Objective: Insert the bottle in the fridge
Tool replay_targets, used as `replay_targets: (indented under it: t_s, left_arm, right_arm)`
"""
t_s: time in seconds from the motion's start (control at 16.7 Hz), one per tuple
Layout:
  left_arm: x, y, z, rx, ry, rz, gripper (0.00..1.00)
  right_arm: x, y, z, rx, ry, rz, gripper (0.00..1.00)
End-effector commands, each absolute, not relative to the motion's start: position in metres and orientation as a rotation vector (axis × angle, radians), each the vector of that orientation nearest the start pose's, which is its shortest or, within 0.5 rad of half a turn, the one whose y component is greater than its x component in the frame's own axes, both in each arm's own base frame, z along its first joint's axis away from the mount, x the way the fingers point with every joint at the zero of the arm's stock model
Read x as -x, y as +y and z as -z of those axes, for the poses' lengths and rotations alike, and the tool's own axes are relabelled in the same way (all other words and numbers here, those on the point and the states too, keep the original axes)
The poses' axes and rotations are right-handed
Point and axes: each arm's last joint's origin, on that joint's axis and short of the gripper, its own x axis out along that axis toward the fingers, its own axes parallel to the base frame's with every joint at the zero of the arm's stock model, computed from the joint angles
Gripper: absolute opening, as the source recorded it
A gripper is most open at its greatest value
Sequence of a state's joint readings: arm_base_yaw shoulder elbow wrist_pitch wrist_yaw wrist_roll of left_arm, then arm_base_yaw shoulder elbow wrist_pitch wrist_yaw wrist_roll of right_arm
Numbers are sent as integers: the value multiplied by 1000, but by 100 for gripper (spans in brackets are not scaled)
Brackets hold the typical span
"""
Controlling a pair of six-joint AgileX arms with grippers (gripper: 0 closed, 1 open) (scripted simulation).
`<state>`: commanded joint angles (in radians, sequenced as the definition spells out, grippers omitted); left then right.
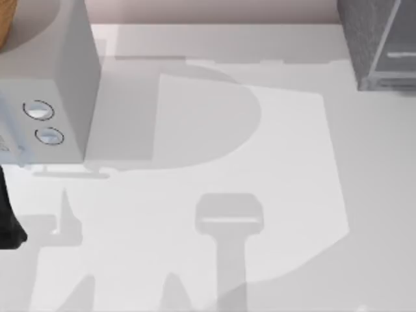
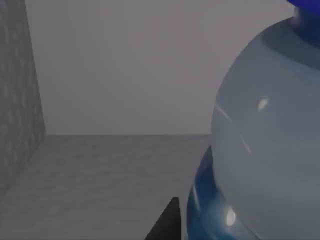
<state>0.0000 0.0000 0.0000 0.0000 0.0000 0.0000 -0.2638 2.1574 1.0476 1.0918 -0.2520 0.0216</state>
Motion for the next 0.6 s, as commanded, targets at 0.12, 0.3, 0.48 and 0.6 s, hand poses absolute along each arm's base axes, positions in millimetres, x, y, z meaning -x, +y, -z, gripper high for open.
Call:
replay_targets:
  t_s: [0.12,0.3,0.48,0.6]
  left_arm:
    - [-106,-1,-160,0,0,0,100]
    - [-106,-1,-160,0,0,0,100]
    - [-106,-1,-160,0,0,0,100]
    - [-106,-1,-160,0,0,0,100]
  right_arm:
    - [-439,-102,-123,-14,24,-14,1]
    - [-470,-104,-125,-6,13,-11,1]
    - [-495,-104,-129,-1,4,-6,1]
    - [-503,-103,-129,-4,7,-4,1]
